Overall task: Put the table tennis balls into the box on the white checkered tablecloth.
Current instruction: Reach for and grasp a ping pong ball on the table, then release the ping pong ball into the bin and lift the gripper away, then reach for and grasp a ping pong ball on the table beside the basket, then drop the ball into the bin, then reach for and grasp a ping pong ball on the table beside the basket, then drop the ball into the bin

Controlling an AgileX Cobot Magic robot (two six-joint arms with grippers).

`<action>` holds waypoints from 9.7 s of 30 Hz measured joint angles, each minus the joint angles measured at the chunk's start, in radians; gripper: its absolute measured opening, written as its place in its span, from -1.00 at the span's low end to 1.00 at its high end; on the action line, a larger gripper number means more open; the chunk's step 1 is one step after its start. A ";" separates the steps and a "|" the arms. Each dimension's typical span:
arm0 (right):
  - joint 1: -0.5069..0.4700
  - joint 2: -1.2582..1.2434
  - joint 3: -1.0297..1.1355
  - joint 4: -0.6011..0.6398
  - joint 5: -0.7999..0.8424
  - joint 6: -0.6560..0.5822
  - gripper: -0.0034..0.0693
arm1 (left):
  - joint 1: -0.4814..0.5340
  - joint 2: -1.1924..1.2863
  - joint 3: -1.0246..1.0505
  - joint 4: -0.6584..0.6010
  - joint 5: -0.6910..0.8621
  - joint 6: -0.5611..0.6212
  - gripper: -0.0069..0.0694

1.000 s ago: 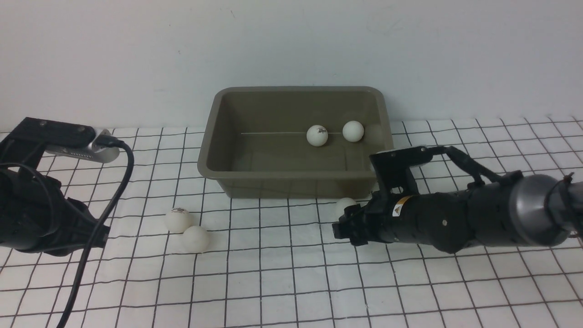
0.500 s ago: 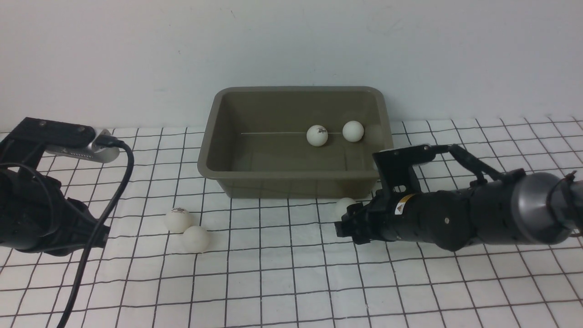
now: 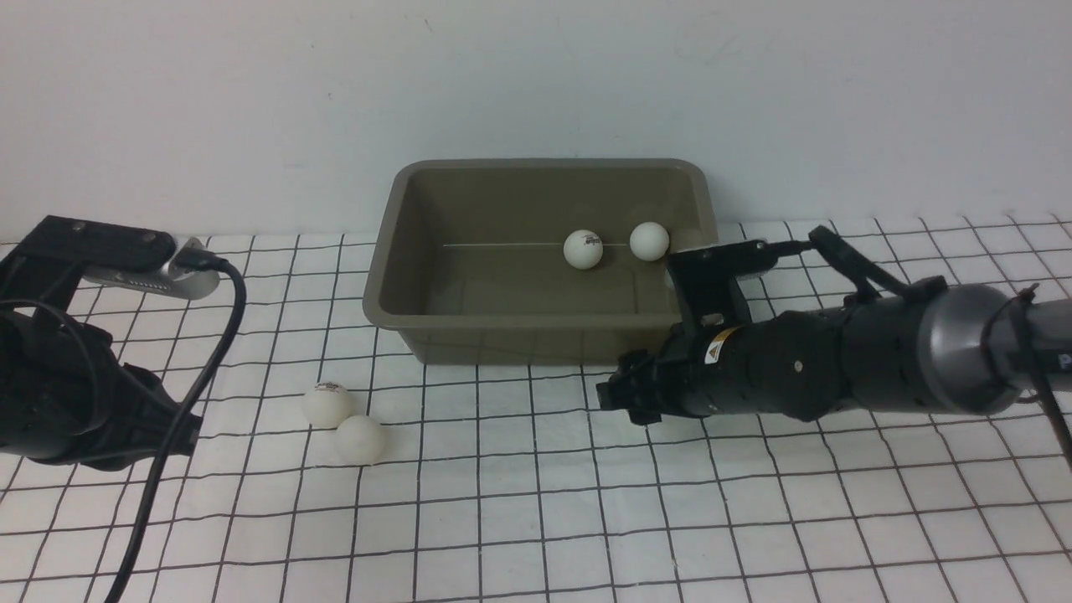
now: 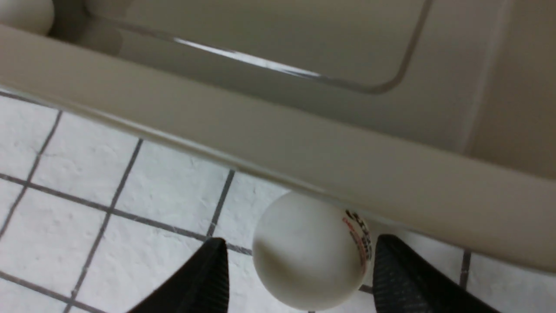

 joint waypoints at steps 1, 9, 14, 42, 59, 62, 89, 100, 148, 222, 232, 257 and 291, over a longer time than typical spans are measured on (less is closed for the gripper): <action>0.000 0.007 -0.004 0.000 0.003 0.000 0.22 | 0.000 0.000 0.000 0.000 0.000 0.000 -0.74; 0.000 0.041 -0.045 0.000 0.003 -0.001 0.22 | 0.000 0.000 0.000 0.000 0.000 0.000 -0.74; 0.000 0.054 -0.048 0.000 0.001 0.000 0.12 | 0.000 0.000 0.000 0.000 0.000 0.001 -0.74; 0.110 -0.059 -0.052 -0.001 0.218 -0.026 0.09 | 0.000 0.000 0.000 0.000 -0.014 0.001 -0.74; 0.019 -0.233 -0.179 -0.073 0.148 -0.027 0.09 | 0.000 0.000 0.000 0.000 -0.017 0.003 -0.74; -0.062 -0.129 -0.336 -0.095 0.193 -0.048 0.09 | 0.000 0.000 0.000 0.000 -0.019 0.003 -0.74; -0.100 0.208 -1.139 -0.223 1.038 -0.144 0.28 | 0.000 0.134 -0.014 -0.323 -0.216 0.256 0.10; -0.165 -0.177 -1.197 -0.253 1.144 -0.158 -0.22 | -0.082 0.495 -0.212 -0.336 -0.240 0.260 0.12; -0.168 -0.650 -0.792 -0.302 1.161 -0.182 -0.23 | -0.113 0.728 -0.261 -0.329 -0.395 0.348 0.09; -0.168 -0.663 -0.791 -0.353 1.161 -0.179 -0.23 | -0.297 0.770 -0.519 0.239 0.053 -0.201 0.60; -0.168 -0.663 -0.791 -0.354 1.161 -0.179 -0.23 | -0.297 0.806 -0.519 0.205 0.052 -0.201 0.29; -0.168 -0.663 -0.791 -0.394 1.161 -0.181 -0.23 | -0.300 0.519 -0.711 0.266 0.223 -0.240 0.11; -0.168 -0.663 -0.791 -0.386 1.161 -0.181 -0.23 | -0.408 0.968 -1.051 0.182 -0.048 -0.055 0.50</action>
